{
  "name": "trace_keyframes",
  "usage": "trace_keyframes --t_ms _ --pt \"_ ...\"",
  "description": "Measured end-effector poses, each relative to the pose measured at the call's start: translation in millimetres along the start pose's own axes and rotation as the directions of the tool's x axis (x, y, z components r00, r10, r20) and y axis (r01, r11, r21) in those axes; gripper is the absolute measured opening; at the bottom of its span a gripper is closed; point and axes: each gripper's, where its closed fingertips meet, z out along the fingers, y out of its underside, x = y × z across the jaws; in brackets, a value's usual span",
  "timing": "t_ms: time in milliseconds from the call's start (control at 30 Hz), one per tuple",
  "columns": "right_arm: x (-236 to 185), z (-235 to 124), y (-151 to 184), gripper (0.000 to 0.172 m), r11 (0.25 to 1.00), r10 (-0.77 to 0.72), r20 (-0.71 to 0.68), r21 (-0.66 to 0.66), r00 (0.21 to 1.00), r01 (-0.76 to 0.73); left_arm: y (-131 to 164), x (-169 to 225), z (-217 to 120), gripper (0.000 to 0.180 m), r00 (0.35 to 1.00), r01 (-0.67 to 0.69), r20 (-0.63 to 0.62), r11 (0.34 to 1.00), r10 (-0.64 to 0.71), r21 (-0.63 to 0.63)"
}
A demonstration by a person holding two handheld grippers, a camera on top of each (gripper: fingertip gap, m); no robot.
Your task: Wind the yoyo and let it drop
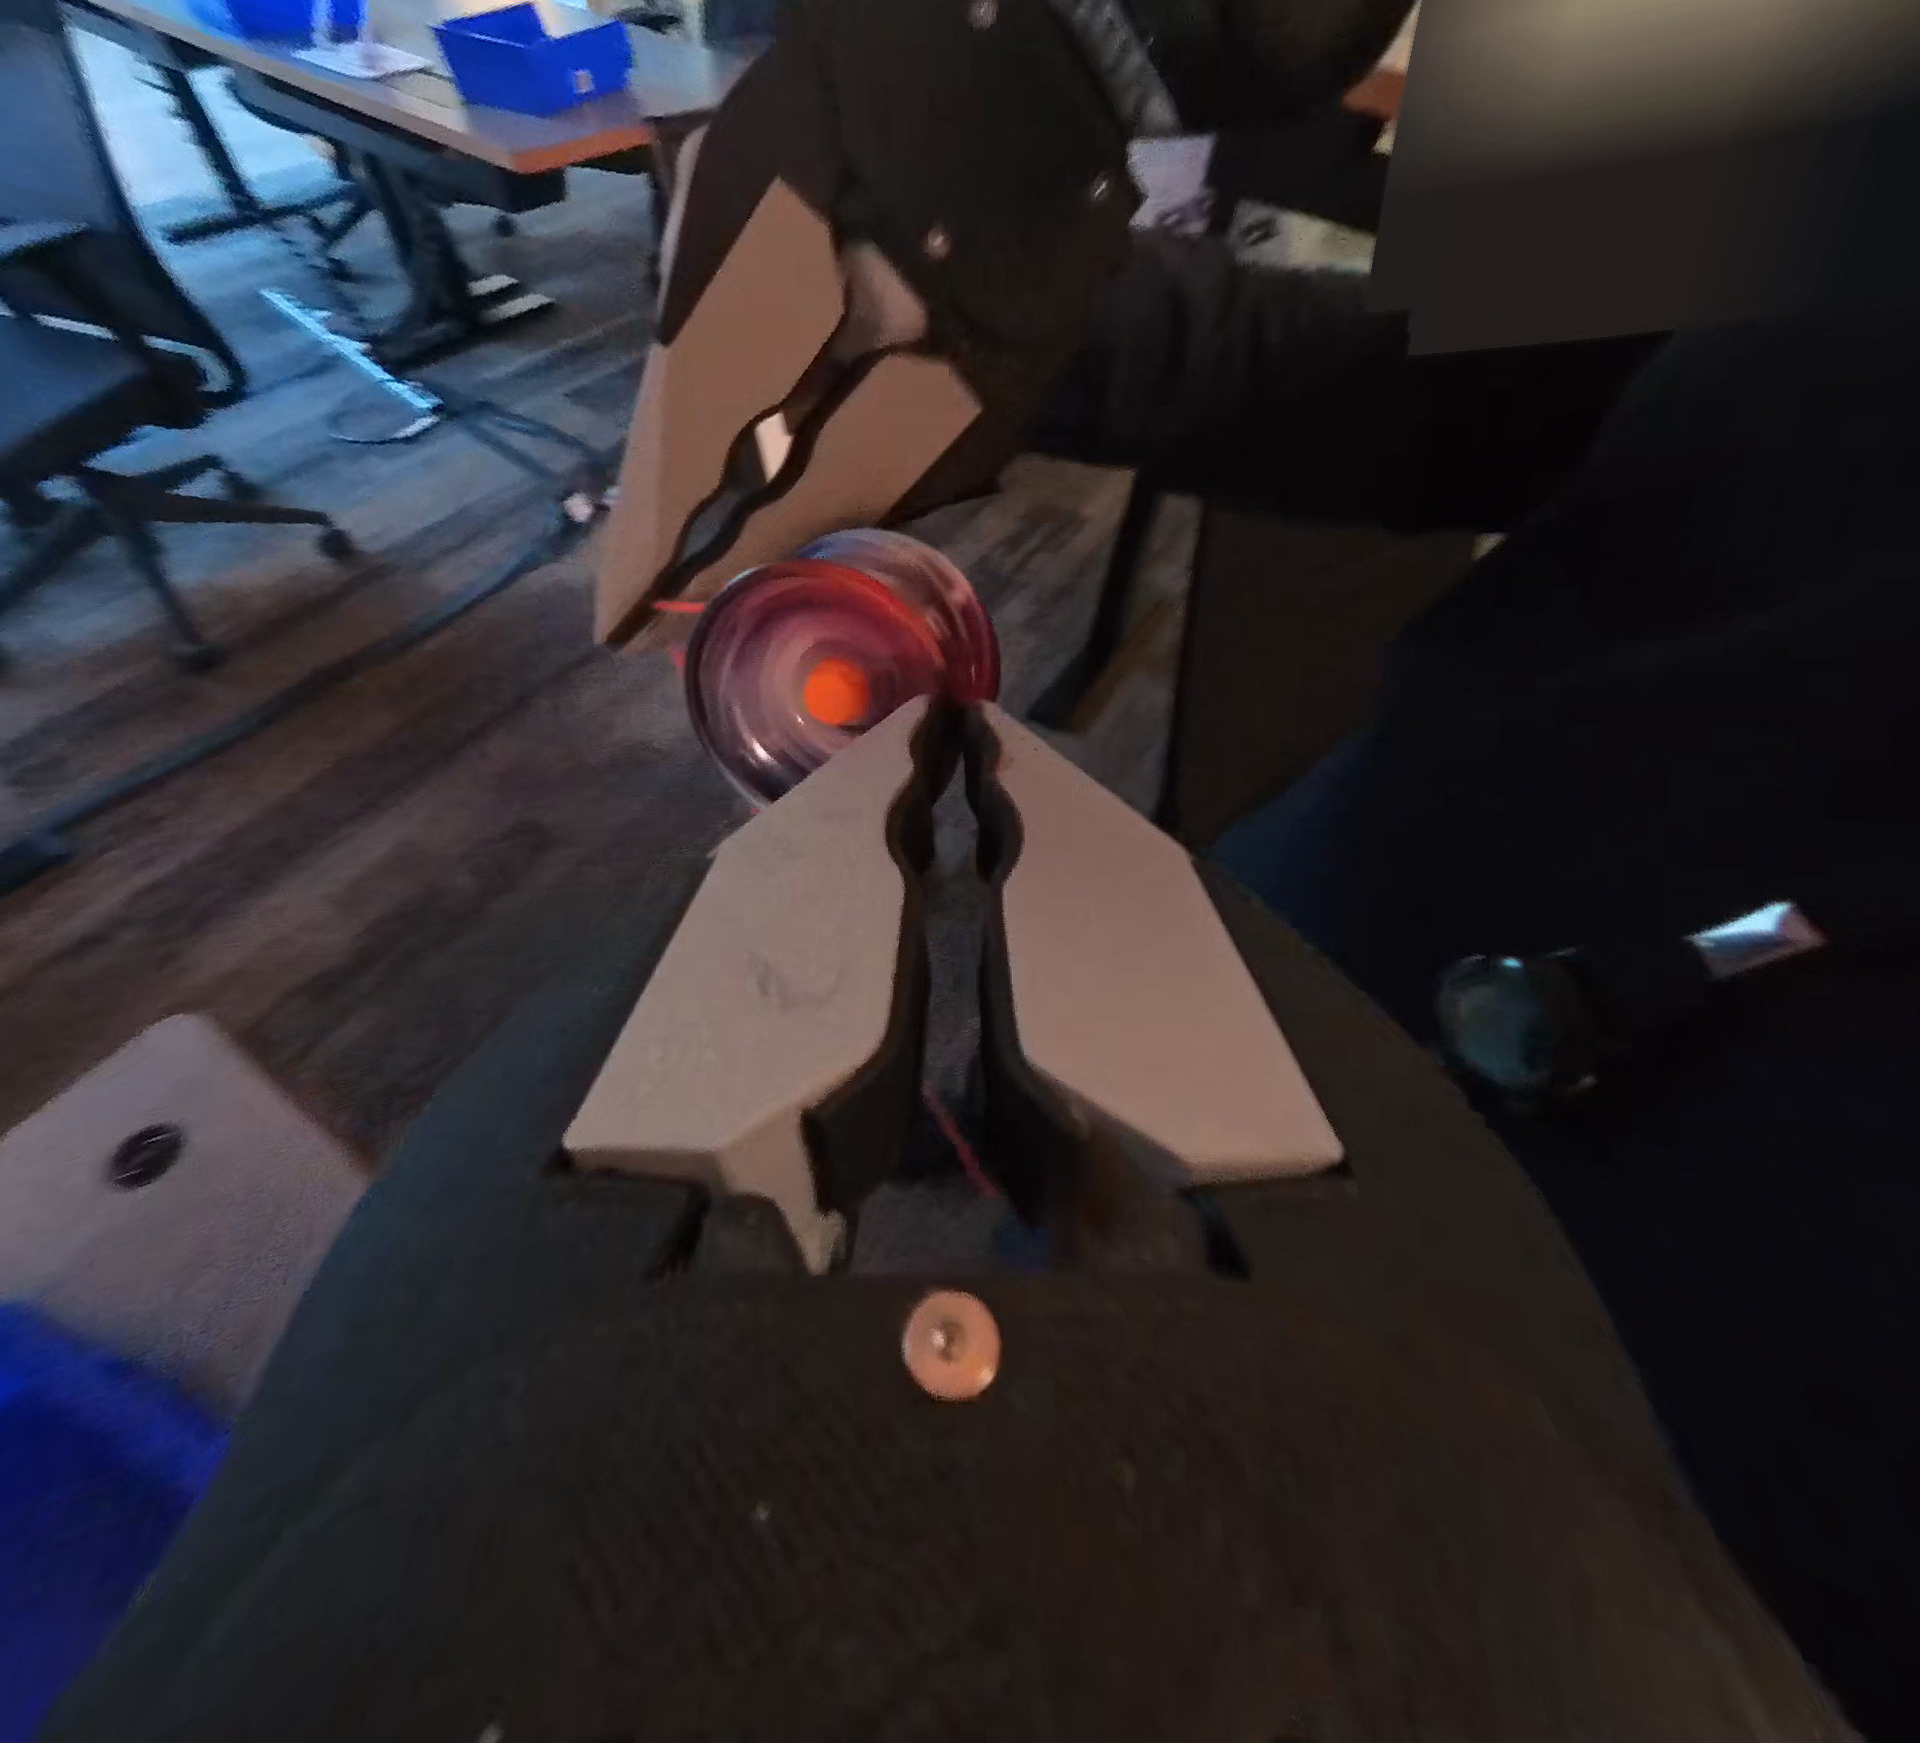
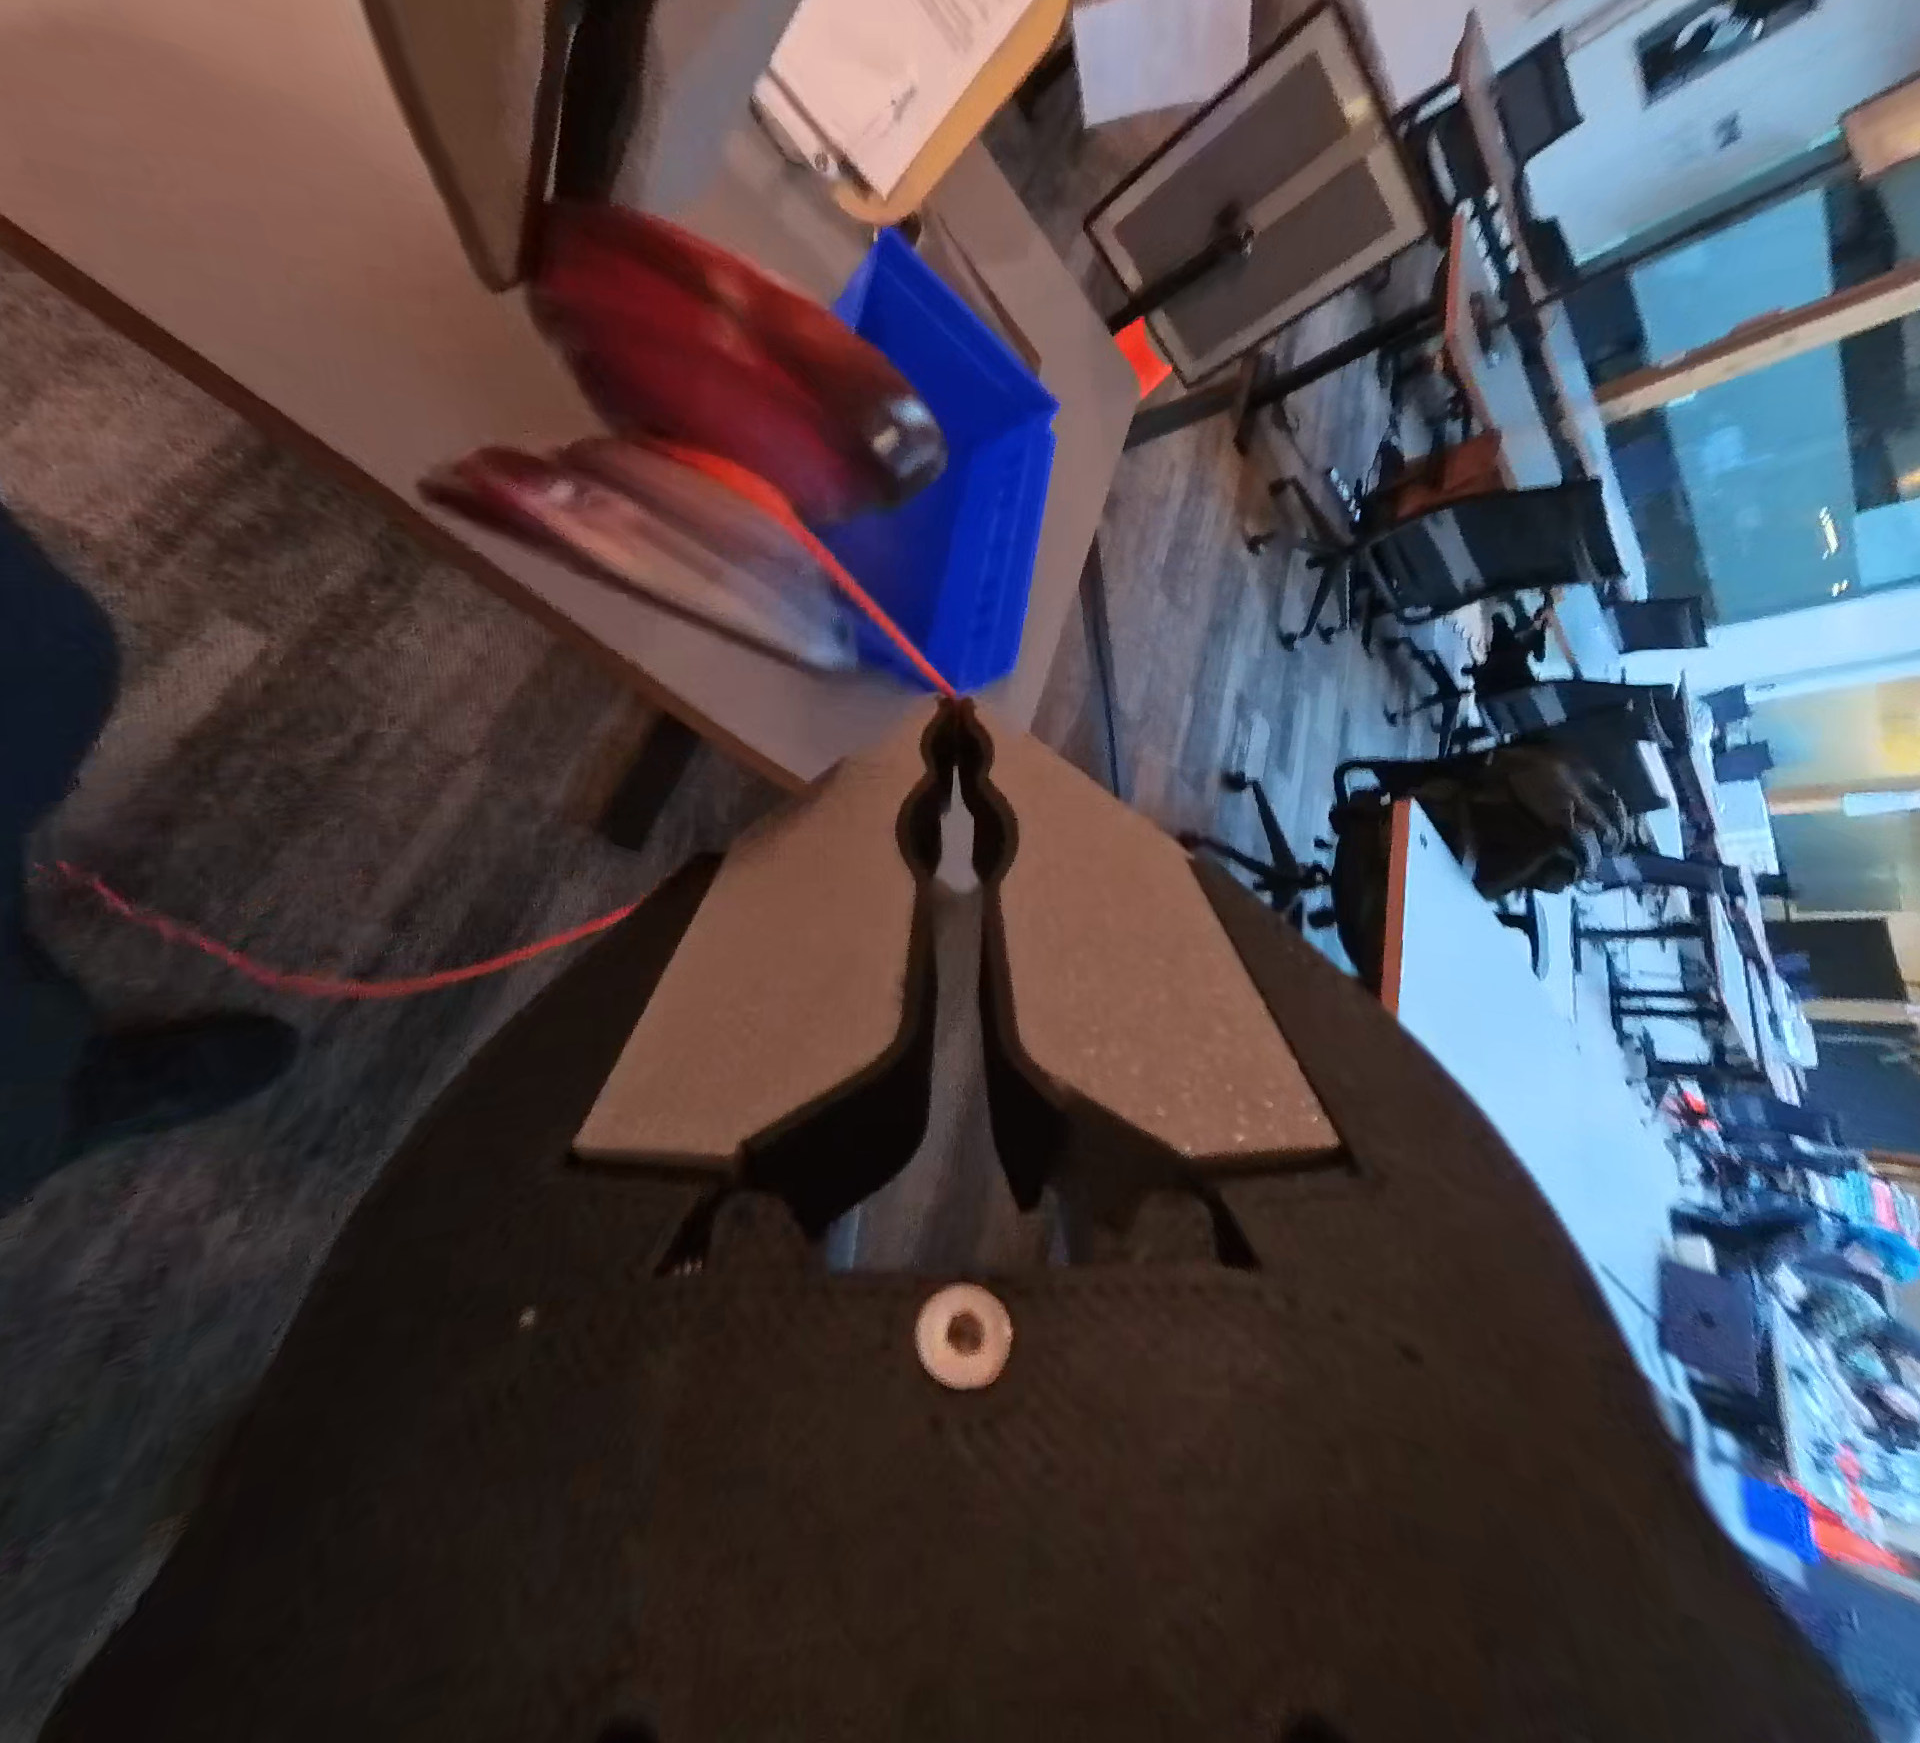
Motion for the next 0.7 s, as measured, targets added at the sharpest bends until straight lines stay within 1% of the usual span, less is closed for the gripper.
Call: trace_keyframes --t_ms 67,133,200,267,300,367,433,500,533,600,633,700 --pt "-5 6 -11 0.0 0.989 0.097 0.048 0.11 0.994 -0.102 -7 4 -3 0.001 0.998 0.049 -0.053 0.997 -0.046 0.057" --pt "-8 9 -17 0.0 0.942 0.231 0.131 0.216 0.964 -0.255 -15 2 -10 0.001 0.993 0.102 -0.076 0.988 -0.093 0.118" --pt "-13 9 -24 0.0 0.853 0.353 0.241 0.315 0.904 -0.416 -27 0 -19 0.0 0.986 0.145 -0.105 0.97 -0.126 0.194" --pt "-21 13 -28 0.0 0.759 0.442 0.346 0.348 0.828 -0.55 -44 0 -30 0.001 0.975 0.197 -0.158 0.934 -0.155 0.298" --pt "-28 16 -30 0.0 0.729 0.463 0.382 0.349 0.8 -0.589 -51 -3 -35 0.001 0.972 0.215 -0.164 0.915 -0.168 0.34" --pt "-45 22 -40 0.0 0.693 0.474 0.434 0.353 0.766 -0.629 -57 -14 -42 0.001 0.975 0.221 -0.122 0.898 -0.188 0.381" --pt "-57 24 -53 0.0 0.66 0.478 0.478 0.359 0.737 -0.66 -57 -25 -43 0.0 0.98 0.198 -0.06 0.902 -0.19 0.384" --pt "-69 29 -60 0.0 0.641 0.488 0.521 0.331 0.7 -0.692 -62 -29 -45 0.001 0.981 0.186 -0.039 0.888 -0.188 0.42" --pt "-76 30 -63 0.0 0.635 0.491 0.544 0.311 0.68 -0.708 -63 -33 -46 0.0 0.982 0.173 -0.008 0.889 -0.187 0.425" --pt "-85 27 -70 0.0 0.627 0.484 0.58 0.292 0.655 -0.723 -54 -47 -43 0.0 0.98 0.108 0.115 0.925 -0.16 0.365" --pt "-86 22 -73 0.0 0.63 0.478 0.584 0.292 0.656 -0.719 -46 -55 -40 0.0 0.973 0.071 0.187 0.948 -0.134 0.309" --pt "-83 7 -78 0.0 0.656 0.449 0.58 0.303 0.68 -0.692 -28 -65 -34 0.0 0.956 0.021 0.285 0.981 -0.076 0.192"
